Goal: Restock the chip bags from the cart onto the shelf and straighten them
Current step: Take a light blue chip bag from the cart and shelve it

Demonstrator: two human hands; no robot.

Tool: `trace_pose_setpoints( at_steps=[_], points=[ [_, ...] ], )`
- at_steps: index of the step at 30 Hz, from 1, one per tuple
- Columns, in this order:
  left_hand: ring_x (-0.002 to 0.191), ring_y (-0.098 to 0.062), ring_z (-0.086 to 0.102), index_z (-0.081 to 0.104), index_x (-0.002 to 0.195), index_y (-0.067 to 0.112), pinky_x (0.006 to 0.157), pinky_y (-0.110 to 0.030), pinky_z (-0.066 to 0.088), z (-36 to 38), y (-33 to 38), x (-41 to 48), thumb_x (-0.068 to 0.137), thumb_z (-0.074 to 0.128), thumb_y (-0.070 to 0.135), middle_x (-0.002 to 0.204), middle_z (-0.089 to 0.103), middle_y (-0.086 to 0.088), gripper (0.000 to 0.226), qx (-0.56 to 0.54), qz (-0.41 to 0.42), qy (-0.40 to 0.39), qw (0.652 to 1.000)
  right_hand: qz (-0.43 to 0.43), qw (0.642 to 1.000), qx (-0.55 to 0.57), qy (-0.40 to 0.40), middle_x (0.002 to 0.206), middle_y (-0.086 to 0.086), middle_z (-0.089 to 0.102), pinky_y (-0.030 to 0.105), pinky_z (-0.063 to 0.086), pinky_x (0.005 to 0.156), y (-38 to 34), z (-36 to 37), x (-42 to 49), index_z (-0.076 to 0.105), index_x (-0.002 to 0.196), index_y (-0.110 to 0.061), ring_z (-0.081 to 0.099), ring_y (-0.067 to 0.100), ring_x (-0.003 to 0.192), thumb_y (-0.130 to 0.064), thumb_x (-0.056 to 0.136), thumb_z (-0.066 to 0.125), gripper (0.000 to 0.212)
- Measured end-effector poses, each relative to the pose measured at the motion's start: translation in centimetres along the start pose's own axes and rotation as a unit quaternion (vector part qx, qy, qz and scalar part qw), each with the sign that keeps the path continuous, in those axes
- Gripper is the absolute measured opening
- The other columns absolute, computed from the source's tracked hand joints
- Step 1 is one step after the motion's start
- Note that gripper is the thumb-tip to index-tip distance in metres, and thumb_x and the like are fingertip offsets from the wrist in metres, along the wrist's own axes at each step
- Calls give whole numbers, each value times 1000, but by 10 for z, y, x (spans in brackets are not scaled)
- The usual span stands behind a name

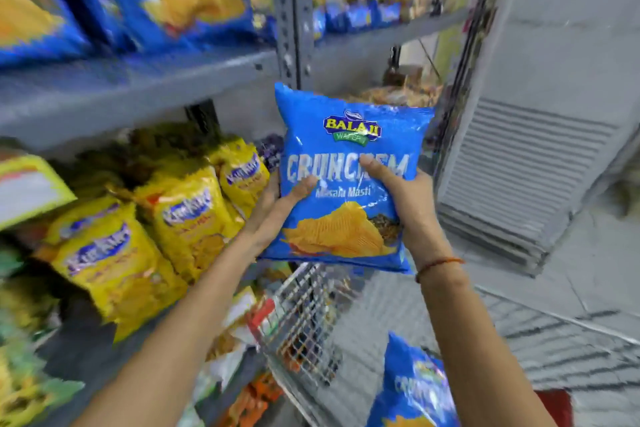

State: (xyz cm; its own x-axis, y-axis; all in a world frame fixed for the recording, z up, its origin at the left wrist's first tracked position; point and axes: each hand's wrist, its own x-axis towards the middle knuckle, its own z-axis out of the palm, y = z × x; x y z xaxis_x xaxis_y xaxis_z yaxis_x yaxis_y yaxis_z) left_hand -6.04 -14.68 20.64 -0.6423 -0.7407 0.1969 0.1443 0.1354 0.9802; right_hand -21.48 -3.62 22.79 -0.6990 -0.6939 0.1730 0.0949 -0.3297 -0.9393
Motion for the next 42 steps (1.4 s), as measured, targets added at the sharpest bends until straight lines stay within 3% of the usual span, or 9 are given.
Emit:
trace_pose_setpoints(
  at_steps=[6, 10, 13, 18, 25, 33, 36, 39, 42],
  points=[
    [98, -12, 67, 53, 115, 27, 80, -28, 54, -50, 121, -23, 58, 78, 42, 110, 69, 6, 65, 33, 117, 70, 990, -111, 989, 31, -90, 78, -7, 77, 33, 61, 73, -95, 85, -3, 77, 72, -23, 72, 14, 78, -20, 73, 80, 5],
    [92, 4, 65, 52, 109, 35, 69, -10, 51, -90, 182, -42, 54, 79, 43, 97, 71, 25, 62, 81, 179, 103, 975, -137, 976, 64, -155, 91, 1, 79, 35, 61, 72, -139, 145, 1, 78, 76, -22, 74, 23, 88, -29, 70, 81, 10],
    [96, 5, 62, 47, 108, 35, 73, -11, 50, -122, 215, -51, 53, 82, 36, 109, 65, 18, 65, 127, 203, 132, 962, -146, 965, 67, -206, 86, 1, 79, 32, 60, 67, -162, 195, 4, 78, 74, -19, 75, 22, 83, -29, 69, 82, 12],
    [104, -6, 60, 44, 124, 21, 75, -15, 51, -182, 248, -56, 62, 84, 25, 120, 61, 5, 74, 164, 190, 223, 942, -145, 958, 62, -239, 96, 13, 77, 42, 61, 77, -173, 278, 14, 75, 88, -11, 74, 28, 88, -38, 60, 86, 40],
    [92, 3, 62, 51, 106, 35, 66, -13, 52, -241, 248, -54, 52, 85, 32, 105, 63, 17, 64, 173, 179, 287, 925, -135, 953, 6, -271, 82, 10, 71, 48, 57, 78, -149, 350, 25, 71, 86, -2, 69, 23, 76, -49, 60, 83, 55],
    [98, -4, 60, 44, 124, 23, 61, -13, 50, -259, 232, -42, 39, 86, 46, 109, 60, 13, 97, 155, 141, 345, 915, -108, 956, -37, -271, 78, -9, 60, 23, 41, 60, -123, 377, 44, 55, 71, -24, 58, 8, 75, -57, 66, 77, 40],
    [104, -10, 59, 41, 122, 23, 69, -18, 50, -260, 229, -39, 39, 86, 48, 109, 59, 13, 98, 165, 121, 363, 909, -116, 953, -67, -273, 80, -9, 56, 22, 40, 61, -121, 379, 47, 53, 73, -25, 55, 10, 76, -64, 65, 72, 44],
    [116, -19, 52, 30, 137, 17, 94, -36, 48, -258, 230, -39, 48, 87, 44, 132, 52, 0, 109, 186, 88, 393, 896, -111, 953, -88, -267, 102, 1, 57, 31, 42, 84, -118, 376, 47, 56, 96, -14, 52, 22, 96, -67, 72, 66, 59],
    [131, -23, 38, 21, 143, 19, 108, -43, 35, -242, 230, -48, 55, 84, 46, 148, 35, -5, 111, 234, 84, 454, 856, -151, 954, -111, -236, 84, -6, 48, 29, 38, 76, -117, 362, 39, 54, 107, -16, 51, 20, 85, -64, 79, 59, 56]
  ],
)
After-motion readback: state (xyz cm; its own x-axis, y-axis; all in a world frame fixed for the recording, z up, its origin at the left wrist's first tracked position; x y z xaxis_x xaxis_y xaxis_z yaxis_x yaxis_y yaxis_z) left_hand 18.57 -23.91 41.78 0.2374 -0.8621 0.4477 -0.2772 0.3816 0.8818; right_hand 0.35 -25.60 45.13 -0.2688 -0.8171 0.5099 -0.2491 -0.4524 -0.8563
